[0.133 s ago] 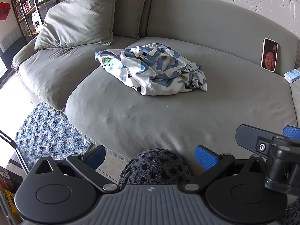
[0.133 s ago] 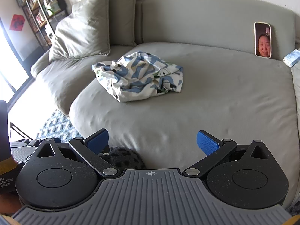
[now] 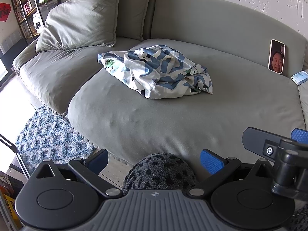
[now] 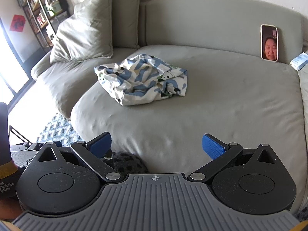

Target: Fold clothes

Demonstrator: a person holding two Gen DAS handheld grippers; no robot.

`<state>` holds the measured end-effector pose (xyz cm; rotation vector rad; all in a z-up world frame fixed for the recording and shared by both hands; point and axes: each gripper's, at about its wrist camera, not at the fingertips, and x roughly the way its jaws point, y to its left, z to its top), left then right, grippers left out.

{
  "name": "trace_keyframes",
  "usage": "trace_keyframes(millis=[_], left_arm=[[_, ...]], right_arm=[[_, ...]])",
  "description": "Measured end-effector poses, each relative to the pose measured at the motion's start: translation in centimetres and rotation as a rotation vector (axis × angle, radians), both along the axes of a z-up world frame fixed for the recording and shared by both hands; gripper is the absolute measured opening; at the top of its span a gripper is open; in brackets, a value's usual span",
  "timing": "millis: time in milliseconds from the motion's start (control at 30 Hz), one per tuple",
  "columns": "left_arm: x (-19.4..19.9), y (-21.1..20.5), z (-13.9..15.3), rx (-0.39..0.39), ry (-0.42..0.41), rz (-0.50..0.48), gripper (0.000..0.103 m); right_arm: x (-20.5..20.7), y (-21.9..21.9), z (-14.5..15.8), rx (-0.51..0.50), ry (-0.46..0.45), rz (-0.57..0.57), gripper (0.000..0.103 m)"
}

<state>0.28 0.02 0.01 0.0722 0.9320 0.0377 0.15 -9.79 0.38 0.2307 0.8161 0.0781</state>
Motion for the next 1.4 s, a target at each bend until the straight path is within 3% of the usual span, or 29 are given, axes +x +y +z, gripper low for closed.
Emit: trace_keyframes(millis=[100,167,1400], left_arm=[[-0.83,0.98,0.57,-0.026,-0.027,-0.011,0.102],[-0.4,0.26,0.41,0.001,-0.017,-0.008,0.102],[-0.54,0.17,0.01,0.01,0.001,0.004,0.102]], right_arm=[[0.05,-0.1,0.07,0.0,0.002,0.001,0.103],[0.08,-0.17,0.11,0.0,0.003,0.001,0.103],[-0.1,-0.24,0.03,0.004,0.0,-0.009,0.103]])
